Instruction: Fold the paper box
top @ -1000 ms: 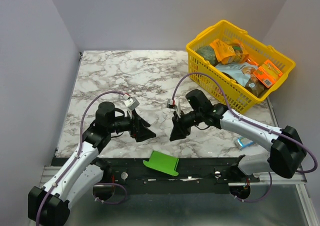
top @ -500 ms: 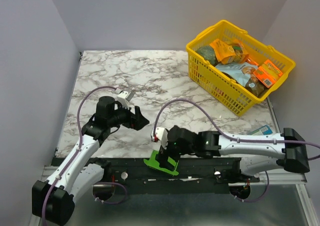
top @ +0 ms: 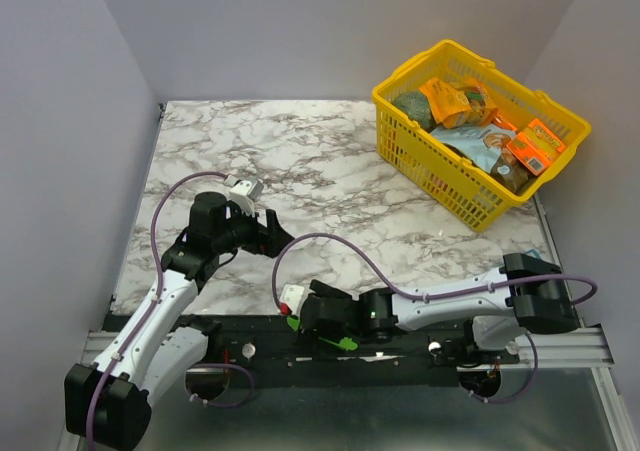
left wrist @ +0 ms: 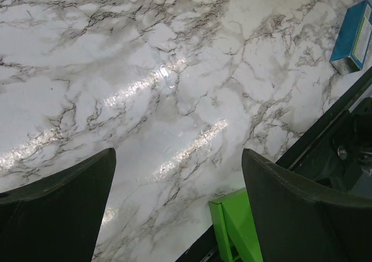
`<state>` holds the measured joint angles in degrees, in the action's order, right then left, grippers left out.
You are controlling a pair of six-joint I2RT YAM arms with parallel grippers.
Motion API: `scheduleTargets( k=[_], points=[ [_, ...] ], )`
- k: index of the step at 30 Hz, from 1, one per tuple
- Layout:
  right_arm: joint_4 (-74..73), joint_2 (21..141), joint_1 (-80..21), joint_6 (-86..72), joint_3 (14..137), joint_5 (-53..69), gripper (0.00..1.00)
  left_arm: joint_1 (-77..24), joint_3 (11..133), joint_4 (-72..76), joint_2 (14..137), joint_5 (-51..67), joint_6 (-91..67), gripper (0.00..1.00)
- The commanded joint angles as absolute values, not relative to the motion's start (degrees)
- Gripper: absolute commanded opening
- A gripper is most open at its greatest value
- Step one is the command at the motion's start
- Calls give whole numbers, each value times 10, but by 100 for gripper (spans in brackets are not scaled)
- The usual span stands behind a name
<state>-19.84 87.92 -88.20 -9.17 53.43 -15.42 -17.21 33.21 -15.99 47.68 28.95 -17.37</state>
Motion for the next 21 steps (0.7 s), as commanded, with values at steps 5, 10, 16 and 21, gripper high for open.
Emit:
scheduleTargets(
  k=[5,10,16,21],
  points=[
    [-228,940,-887,-101,584,-170,100,-169,344,-156,471,287,-171,98],
    [-245,963,-887,-110,604,-167,100,-168,343,-155,471,287,-173,98],
    [-273,1009,-887,-134,617,-185,98,-168,343,-151,477,297,-175,98],
    [-276,1023,-888,-135,613,-205,88,-168,342,-149,476,300,-175,98]
  ],
)
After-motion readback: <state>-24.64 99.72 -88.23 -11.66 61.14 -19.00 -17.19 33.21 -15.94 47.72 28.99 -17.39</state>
